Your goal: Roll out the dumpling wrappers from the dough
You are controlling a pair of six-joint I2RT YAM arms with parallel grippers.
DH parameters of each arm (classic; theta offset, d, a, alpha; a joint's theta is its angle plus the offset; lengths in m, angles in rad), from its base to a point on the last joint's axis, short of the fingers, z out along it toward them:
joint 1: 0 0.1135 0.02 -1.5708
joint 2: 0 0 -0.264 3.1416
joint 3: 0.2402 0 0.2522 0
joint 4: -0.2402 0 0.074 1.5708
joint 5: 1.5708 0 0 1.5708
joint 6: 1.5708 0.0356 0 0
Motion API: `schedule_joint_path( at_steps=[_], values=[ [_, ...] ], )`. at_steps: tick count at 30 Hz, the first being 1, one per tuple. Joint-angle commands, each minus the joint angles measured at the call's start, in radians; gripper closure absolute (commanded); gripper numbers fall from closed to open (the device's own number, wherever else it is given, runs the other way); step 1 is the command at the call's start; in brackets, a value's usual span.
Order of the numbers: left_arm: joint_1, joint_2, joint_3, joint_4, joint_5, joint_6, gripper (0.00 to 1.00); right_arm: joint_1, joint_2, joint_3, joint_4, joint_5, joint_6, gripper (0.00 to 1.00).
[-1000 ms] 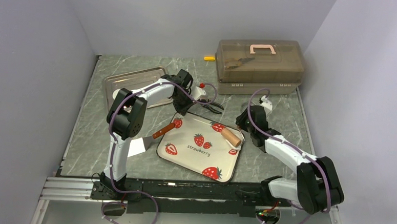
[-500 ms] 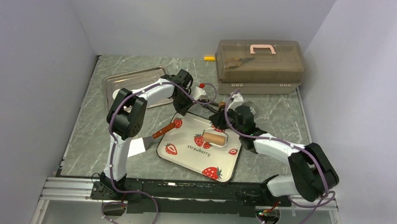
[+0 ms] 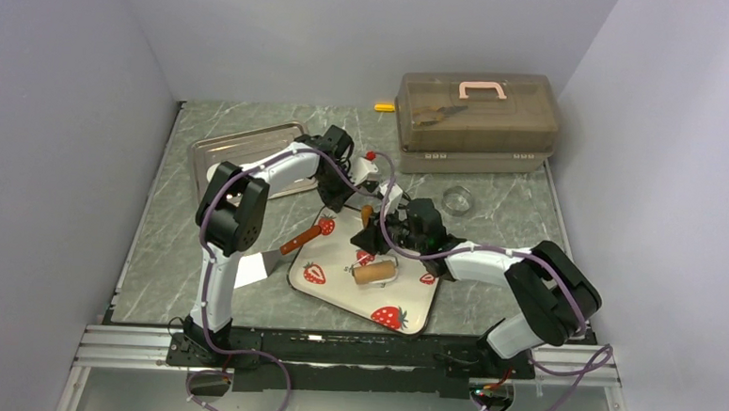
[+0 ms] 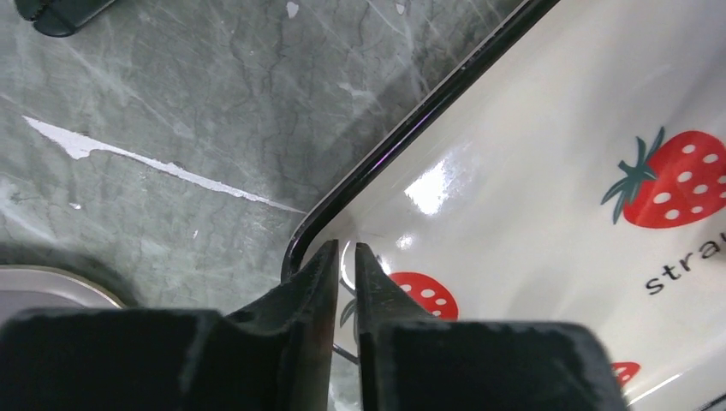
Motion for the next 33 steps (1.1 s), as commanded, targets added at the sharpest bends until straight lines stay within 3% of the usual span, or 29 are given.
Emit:
schedule_joint_path(
  at_steps=[1,5,7,11,13,14,19,26,33],
  values=[
    [0.013,-0.020,0.110,-0.063,0.079,0.020,0.75,0.003,-0.075,0.028,0.000,-0.066,-0.085,1.00],
    [0.028,-0.043,0.223,-0.174,0.167,0.039,0.59,0.002,-0.088,0.049,-0.049,-0.084,-0.128,1.00],
    [0.033,-0.060,0.272,-0.246,0.230,0.060,0.47,0.003,-0.095,0.049,-0.064,-0.082,-0.145,1.00],
    [0.053,-0.127,0.272,-0.416,0.362,0.179,0.29,0.002,-0.118,0.043,-0.079,-0.083,-0.153,1.00],
    [0.067,-0.166,0.220,-0.480,0.383,0.266,0.06,0.003,-0.135,0.032,-0.078,-0.078,-0.158,1.00],
    [0.073,-0.188,0.186,-0.510,0.383,0.314,0.01,0.003,-0.143,0.028,-0.080,-0.074,-0.161,1.00],
    [0.085,-0.342,-0.040,-0.493,0.309,0.430,0.01,0.002,-0.172,0.014,-0.090,-0.060,-0.173,1.00],
    [0.068,-0.450,-0.304,-0.211,0.074,0.268,0.01,0.003,-0.173,-0.005,-0.072,-0.054,-0.167,1.00],
    [0.061,-0.445,-0.394,0.025,-0.014,0.158,0.01,0.003,-0.167,-0.001,-0.064,-0.055,-0.164,1.00]
  ],
)
